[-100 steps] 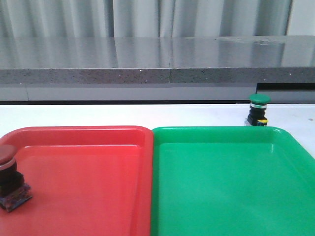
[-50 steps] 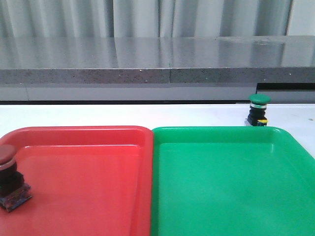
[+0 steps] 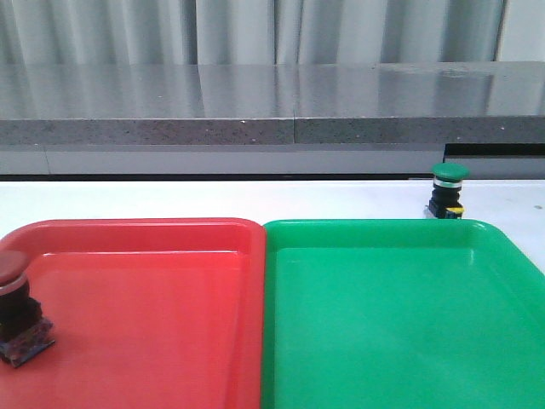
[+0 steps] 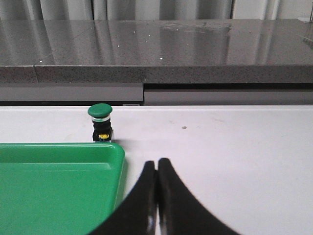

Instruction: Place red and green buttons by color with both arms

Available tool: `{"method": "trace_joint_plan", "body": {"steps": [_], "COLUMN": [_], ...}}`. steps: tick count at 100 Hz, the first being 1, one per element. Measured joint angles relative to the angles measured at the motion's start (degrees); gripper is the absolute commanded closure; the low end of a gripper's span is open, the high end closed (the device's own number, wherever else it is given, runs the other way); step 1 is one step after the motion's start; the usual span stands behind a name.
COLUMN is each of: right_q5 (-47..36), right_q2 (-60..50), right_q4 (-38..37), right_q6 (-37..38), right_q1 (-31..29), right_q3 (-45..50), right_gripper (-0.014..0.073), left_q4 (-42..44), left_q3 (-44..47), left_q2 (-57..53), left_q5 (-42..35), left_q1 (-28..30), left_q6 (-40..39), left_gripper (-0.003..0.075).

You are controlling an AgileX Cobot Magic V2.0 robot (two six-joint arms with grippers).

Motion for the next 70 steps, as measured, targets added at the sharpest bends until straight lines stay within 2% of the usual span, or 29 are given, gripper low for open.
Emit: {"method": "trace_joint_plan", "body": {"steps": [23, 51, 70], "right_q5": [9.04, 16.16, 17.46], "right_q2": [2.39, 16.24, 26.54], "right_q4": [0.00, 0.00, 0.00], "right_q6": [0.00, 0.00, 0.00], "right_q1": [0.00, 0.00, 0.00], "right_q3": [-10.32, -22.97, -28.95], "right_gripper": [0.0649, 0.0649, 0.0649], "left_q4": [0.00, 0.00, 0.00], "left_q3": [0.00, 0.00, 0.00], "left_q2": [0.00, 0.00, 0.00], "left_q5": [0.03, 0.03, 0.03], "left_q1": [0.00, 0.00, 0.00], "left_q6": [0.00, 0.04, 0.04], "left_gripper": [0.0741, 0.0741, 0.0741]}}
